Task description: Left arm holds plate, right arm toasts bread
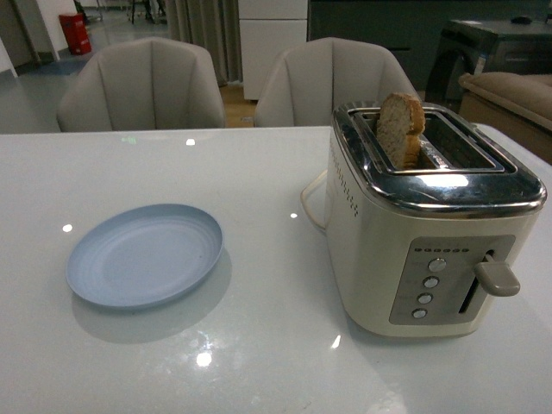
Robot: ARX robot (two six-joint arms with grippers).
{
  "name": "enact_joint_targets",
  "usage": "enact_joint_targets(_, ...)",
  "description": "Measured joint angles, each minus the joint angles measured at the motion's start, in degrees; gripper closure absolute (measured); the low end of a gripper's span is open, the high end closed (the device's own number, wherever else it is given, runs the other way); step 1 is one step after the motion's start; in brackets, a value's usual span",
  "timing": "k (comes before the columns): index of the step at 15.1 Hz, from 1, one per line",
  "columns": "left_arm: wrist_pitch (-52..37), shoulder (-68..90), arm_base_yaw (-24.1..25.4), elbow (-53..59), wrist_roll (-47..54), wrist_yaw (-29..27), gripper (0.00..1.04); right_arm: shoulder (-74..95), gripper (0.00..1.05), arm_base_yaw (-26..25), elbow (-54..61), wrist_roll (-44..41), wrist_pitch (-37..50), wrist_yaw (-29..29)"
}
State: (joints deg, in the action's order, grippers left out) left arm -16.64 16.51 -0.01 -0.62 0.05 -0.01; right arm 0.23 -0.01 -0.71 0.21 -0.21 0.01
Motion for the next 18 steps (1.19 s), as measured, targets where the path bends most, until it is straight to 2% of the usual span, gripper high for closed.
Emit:
enact_joint_targets(7,7.1,-6.9,0.0,0.0,0.0,0.0,1.03,0.0,0.06,0.0,0.0,0.0,0.0,0.0)
enact_joint_targets(8,15.9,-12.7,0.0,0.0,0.0,0.2,1.03,0.0,0.06,0.0,0.0,0.0,0.0,0.0)
enact_joint_targets(15,16.9,-16.0,0.0,0.0,0.0,0.0,1.03,0.0,0.06,0.0,0.0,0.0,0.0,0.0)
enact_joint_targets(16,16.9,-16.0,0.0,0.0,0.0,0.0,0.96,0.0,0.06,0.0,0.0,0.0,0.0,0.0)
enact_joint_targets(18,16.9,-16.0,0.0,0.0,0.0,0.0,0.72,0.0,0.06,0.0,0.0,0.0,0.0,0.0)
